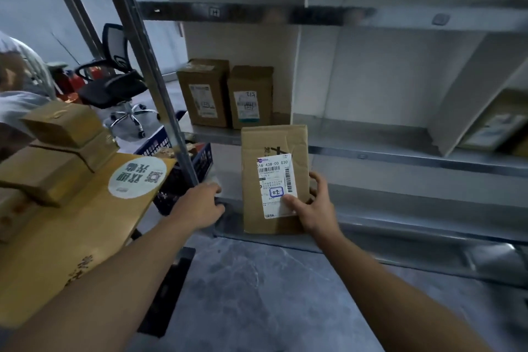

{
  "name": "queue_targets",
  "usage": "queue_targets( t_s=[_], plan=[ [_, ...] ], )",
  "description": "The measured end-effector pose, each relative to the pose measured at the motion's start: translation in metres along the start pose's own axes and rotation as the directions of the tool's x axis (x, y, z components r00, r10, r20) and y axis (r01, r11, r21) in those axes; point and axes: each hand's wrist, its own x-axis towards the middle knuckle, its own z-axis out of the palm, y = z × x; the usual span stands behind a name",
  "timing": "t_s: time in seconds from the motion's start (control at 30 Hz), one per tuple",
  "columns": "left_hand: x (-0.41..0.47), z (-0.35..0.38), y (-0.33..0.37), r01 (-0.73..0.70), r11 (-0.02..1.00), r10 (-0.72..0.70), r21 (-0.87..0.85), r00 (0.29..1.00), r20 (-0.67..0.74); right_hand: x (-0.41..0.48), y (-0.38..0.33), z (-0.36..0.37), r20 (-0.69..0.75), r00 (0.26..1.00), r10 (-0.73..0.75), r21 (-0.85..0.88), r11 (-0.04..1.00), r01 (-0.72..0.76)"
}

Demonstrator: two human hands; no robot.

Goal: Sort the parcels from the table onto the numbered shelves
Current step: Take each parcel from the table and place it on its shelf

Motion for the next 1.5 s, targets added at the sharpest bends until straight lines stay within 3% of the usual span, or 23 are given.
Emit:
queue_targets(
  t_s=[0.33, 0.7, 1.13, 1.5],
  plan=[
    [-0.004, 0.023, 0.026, -0.160, 0.985, 0.159, -0.063, 0.987, -0.016, -0.038, 0.022, -0.033, -0.160, 0.987, 0.021, 0.043, 0.999, -0.014],
    [0.058, 0.016, 0.103, -0.294, 0.955, 0.292, -0.029, 0.954, -0.063, 0.025, -0.001, -0.100, -0.348, 0.934, -0.078, 0.007, 0.996, 0.085],
    [0.187, 0.006, 0.210, -0.252, 0.953, 0.237, -0.167, 0.966, -0.102, 0.204, -0.033, -0.175, -0.246, 0.956, -0.158, 0.016, 0.986, 0.166],
    [0.237, -0.001, 0.229, -0.259, 0.941, 0.232, -0.219, 0.963, -0.140, 0.297, -0.034, -0.182, -0.227, 0.957, -0.179, -0.084, 0.983, 0.164]
  ],
)
